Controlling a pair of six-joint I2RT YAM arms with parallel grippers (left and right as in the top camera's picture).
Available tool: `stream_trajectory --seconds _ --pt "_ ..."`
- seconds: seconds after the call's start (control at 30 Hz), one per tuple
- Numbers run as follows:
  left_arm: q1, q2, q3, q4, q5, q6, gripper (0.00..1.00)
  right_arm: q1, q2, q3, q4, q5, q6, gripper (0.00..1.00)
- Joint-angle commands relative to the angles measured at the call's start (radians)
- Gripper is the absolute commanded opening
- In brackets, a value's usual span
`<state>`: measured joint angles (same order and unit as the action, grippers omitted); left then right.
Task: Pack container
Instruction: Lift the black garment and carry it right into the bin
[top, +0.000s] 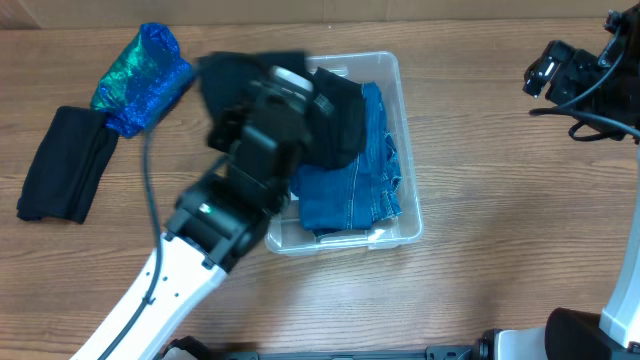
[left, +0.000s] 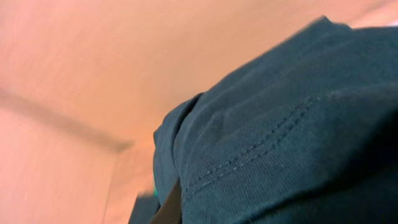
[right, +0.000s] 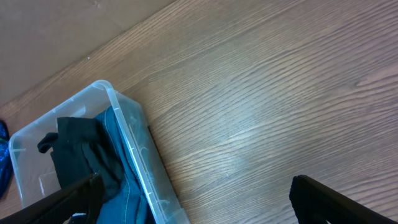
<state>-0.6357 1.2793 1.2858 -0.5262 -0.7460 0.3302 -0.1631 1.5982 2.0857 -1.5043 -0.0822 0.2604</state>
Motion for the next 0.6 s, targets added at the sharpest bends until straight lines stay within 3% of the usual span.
stream_trajectory --seconds 0.0,0.33,0.57 --pt "-0.081 0.010 0.014 -0.002 0.144 0.117 0.04 -0.001 -0.016 0.008 0.002 -0.006 -0.007 1.00" --pt "-0.156 0.112 0.012 -0.189 0.330 0.095 0.04 -0.001 -0.016 0.008 0.001 -0.006 -0.007 1.00" --pt "-0.156 0.224 0.012 -0.206 0.411 0.073 0.04 -0.001 -0.016 0.008 -0.002 -0.006 -0.007 1.00"
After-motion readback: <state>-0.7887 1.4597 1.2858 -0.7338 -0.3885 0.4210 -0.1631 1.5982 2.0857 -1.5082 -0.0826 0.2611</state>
